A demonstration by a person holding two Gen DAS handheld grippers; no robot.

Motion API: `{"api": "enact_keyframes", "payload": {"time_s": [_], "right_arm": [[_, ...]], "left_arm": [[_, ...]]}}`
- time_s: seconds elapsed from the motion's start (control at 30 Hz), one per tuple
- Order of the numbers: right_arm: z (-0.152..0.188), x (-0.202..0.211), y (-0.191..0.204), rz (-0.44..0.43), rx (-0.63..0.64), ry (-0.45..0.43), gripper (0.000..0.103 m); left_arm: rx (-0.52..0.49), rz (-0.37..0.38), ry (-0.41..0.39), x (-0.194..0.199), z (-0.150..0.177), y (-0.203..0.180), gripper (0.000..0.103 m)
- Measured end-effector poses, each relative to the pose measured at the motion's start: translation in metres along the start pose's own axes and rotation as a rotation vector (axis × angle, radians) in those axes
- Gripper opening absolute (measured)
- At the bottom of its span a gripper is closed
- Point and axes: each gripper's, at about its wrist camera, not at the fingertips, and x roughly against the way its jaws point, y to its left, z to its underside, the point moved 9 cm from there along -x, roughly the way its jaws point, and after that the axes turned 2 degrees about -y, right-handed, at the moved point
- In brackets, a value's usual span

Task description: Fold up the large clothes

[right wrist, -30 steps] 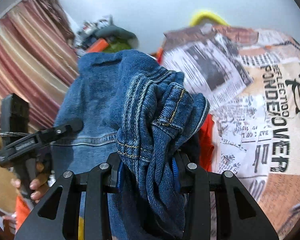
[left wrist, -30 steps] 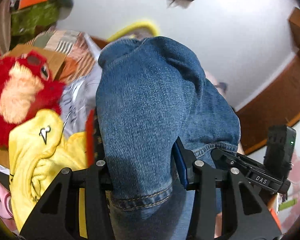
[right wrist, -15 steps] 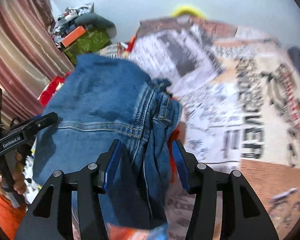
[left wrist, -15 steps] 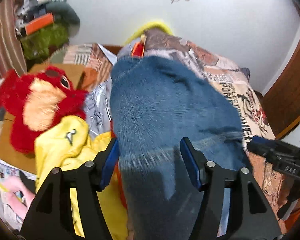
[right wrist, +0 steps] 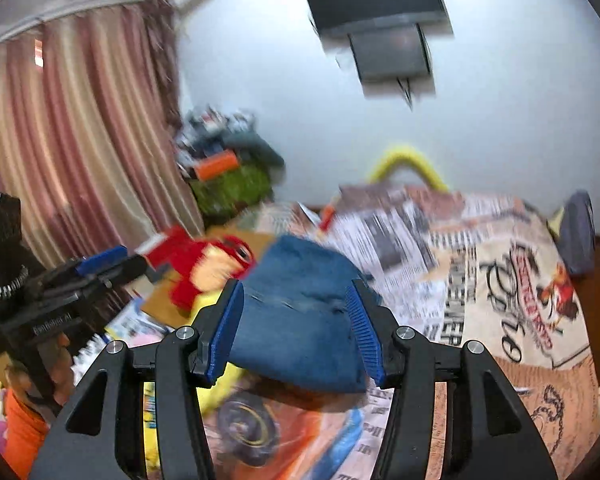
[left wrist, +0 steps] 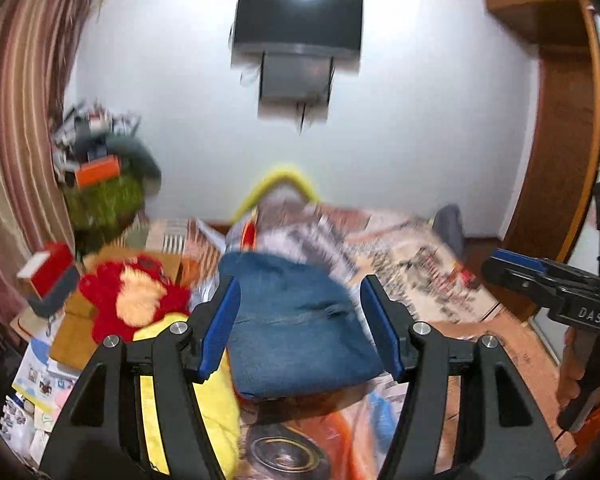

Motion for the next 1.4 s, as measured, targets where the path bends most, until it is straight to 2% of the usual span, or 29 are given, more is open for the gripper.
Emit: {"api": "enact_keyframes", "payload": {"time_s": [0.1, 0.27, 0.4, 0.47, 0.5, 0.53, 0.57, 0.6, 0.63, 0.77, 0.93, 1.4], "right_arm": [[-0.003, 0.039, 0.02, -0.022, 0.021, -0.091, 0.049], [0.011, 0.093, 0.041, -0.046, 0.028, -0.201, 0.049], [0.024, 0.119, 0.052, -0.023, 0.041, -0.237, 0.049], [0.029, 0.123, 0.055, 0.011, 0.068, -0.251, 0.049], [0.031, 0.125, 0.056, 0.027, 0.077, -0.256, 0.05], [0.032, 0.126, 0.056, 0.042, 0.08, -0.259, 0.05], [0.034, 0.128, 0.057, 0.055, 0.079, -0.261, 0.051], [0.034, 0.128, 0.056, 0.065, 0.075, -0.262, 0.059], [0.035, 0.128, 0.054, 0.084, 0.067, -0.264, 0.071], [0.036, 0.129, 0.05, 0.147, 0.072, -0.279, 0.084], [0.037, 0.132, 0.053, 0.189, 0.1, -0.285, 0.098], [0.046, 0.134, 0.053, 0.193, 0.114, -0.274, 0.1]], "left_arm": [[-0.003, 0.007, -0.083, 0.048, -0.005, -0.02, 0.061], [-0.055, -0.051, -0.236, 0.118, 0.005, -0.05, 0.062], [-0.048, -0.059, -0.28, 0.151, 0.026, -0.066, 0.062], [-0.037, -0.059, -0.293, 0.162, 0.033, -0.07, 0.068], [-0.036, -0.069, -0.301, 0.167, 0.036, -0.072, 0.078], [-0.037, -0.087, -0.309, 0.171, 0.039, -0.072, 0.091], [-0.041, -0.113, -0.327, 0.176, 0.041, -0.071, 0.097], [-0.045, -0.139, -0.349, 0.182, 0.044, -0.071, 0.103], [-0.044, -0.15, -0.362, 0.185, 0.045, -0.071, 0.103], [-0.025, -0.126, -0.328, 0.187, 0.051, -0.072, 0.103], [-0.032, -0.153, -0.315, 0.19, 0.06, -0.072, 0.103], [-0.016, -0.167, -0.282, 0.184, 0.074, -0.07, 0.103]]}}
